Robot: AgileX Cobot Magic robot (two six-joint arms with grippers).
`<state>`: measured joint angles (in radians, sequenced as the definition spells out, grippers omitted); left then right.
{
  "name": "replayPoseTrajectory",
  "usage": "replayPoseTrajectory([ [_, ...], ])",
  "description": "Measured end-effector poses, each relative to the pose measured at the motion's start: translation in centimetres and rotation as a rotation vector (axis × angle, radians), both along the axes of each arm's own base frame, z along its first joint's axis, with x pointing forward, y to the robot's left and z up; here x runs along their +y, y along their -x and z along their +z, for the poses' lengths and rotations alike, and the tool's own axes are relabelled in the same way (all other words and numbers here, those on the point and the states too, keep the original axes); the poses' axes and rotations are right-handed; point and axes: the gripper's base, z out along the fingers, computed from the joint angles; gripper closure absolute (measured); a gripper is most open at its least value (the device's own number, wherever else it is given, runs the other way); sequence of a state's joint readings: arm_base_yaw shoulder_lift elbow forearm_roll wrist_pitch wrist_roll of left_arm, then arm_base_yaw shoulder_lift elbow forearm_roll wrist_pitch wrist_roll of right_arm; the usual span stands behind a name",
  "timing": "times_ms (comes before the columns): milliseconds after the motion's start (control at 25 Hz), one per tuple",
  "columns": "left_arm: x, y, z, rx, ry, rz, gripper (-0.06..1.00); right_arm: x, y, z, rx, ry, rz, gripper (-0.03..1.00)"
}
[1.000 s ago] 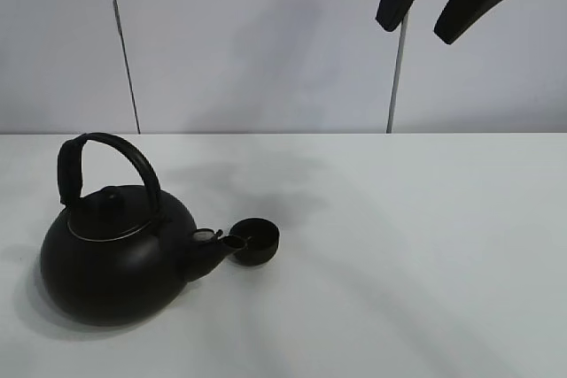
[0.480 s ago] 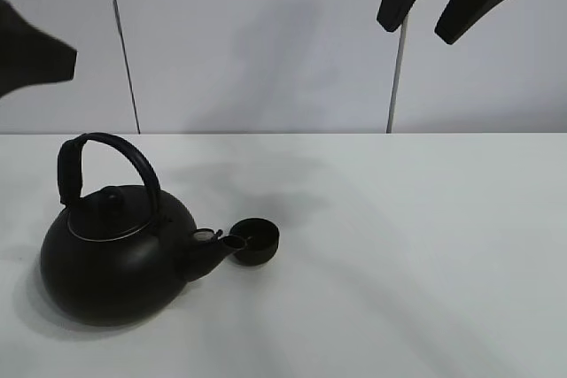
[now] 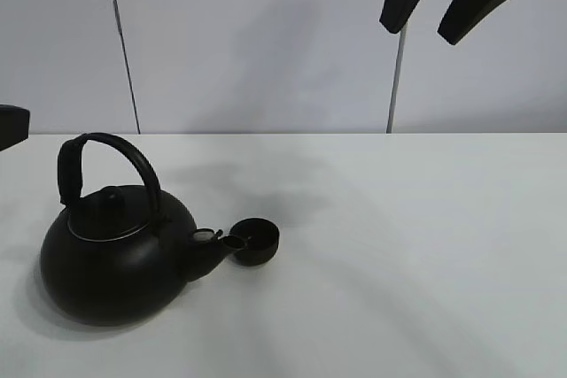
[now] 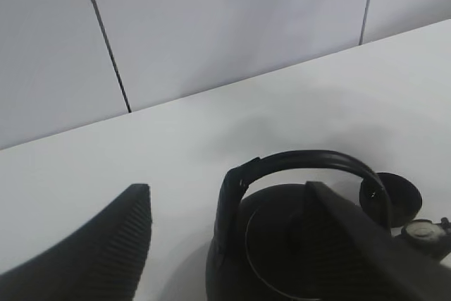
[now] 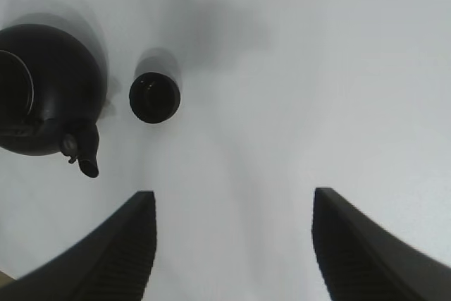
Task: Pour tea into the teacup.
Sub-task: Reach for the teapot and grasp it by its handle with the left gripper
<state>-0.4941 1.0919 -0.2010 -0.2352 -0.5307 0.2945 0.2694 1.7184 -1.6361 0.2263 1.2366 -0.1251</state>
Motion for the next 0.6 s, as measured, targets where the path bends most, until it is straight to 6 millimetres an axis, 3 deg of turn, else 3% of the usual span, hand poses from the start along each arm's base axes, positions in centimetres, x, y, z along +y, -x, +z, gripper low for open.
replayPoseTrajectory([
  [600, 0.56, 0.63, -0.87, -0.037, 0.01, 0.02, 0.5, -0.02, -0.01, 0.0, -0.001, 0.002, 0.0, 0.53],
])
